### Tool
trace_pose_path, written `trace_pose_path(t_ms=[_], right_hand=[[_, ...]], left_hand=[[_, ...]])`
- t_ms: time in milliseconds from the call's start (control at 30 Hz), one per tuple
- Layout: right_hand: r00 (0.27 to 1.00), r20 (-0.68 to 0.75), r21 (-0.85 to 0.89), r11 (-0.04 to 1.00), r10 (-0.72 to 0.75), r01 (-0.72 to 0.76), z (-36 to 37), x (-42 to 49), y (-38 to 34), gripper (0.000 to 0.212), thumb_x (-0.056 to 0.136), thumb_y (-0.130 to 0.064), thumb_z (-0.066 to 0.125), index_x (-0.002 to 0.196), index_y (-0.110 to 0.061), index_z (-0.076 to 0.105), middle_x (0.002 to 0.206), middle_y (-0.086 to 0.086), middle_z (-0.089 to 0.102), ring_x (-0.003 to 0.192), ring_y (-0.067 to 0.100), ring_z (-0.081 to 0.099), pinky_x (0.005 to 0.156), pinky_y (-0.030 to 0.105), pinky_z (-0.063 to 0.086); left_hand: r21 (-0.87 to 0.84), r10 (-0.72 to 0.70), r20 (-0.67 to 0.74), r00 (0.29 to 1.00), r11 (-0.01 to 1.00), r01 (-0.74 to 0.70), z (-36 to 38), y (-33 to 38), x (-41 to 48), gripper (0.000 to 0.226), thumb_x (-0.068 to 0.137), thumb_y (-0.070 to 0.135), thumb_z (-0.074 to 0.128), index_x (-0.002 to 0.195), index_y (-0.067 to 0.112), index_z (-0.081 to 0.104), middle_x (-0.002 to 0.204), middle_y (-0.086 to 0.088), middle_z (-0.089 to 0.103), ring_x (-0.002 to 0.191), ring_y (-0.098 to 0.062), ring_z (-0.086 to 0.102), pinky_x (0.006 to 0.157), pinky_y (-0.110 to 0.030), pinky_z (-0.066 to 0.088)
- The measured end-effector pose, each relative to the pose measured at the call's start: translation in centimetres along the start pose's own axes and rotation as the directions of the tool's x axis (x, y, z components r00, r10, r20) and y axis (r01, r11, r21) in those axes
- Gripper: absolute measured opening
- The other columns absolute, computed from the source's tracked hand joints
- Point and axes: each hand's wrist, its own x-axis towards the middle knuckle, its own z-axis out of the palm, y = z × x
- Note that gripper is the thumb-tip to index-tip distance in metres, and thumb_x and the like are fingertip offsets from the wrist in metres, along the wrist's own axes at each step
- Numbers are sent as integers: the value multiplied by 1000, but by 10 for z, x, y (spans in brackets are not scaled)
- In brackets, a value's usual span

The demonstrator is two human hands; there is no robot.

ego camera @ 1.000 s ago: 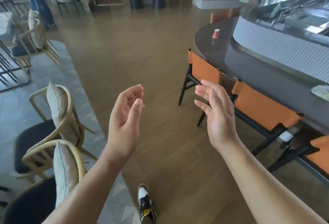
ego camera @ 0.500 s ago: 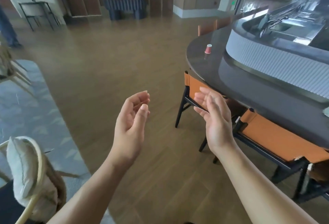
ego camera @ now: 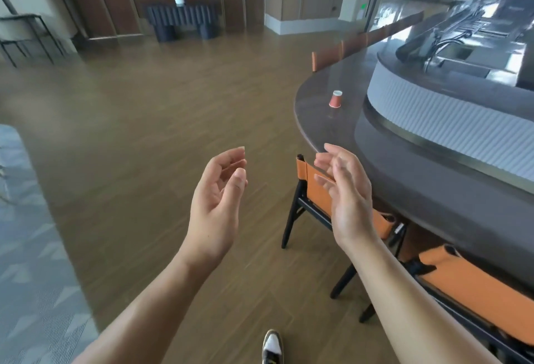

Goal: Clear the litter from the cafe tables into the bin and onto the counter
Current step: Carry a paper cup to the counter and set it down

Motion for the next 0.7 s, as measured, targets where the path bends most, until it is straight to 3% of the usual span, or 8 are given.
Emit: trace_pose_path(t_ms=[200,367,700], right_hand=[[1000,0,-20,1000,-2,2,24,141,31,43,101,-40,50,136,-18,63,131,6,68,127,16,65,111,45,53],[1000,-13,-77,997,0,-1,34,222,63,42,102,-41,49,136,-20,63,132,3,68,127,15,65,110,47,53],[989,-145,-95,995,2,-16,86,397,142,40,99,-41,52,132,-21,64,128,3,69,125,15,66,109,45,54]], left_hand=[[-17,-16,0,1000,1000,16,28,-44,136,30,101,34,51,128,30,64,127,18,69,128,-12,63,108,-53,54],[-35,-13,17,1000,999,13,45,-79,226,35,99,40,52,130,28,64,127,18,69,128,-11,63,108,-51,54],[-94,-24,110,994,995,35,54,-177,423,27,102,28,50,124,29,65,125,13,70,125,-17,64,105,-49,56]])
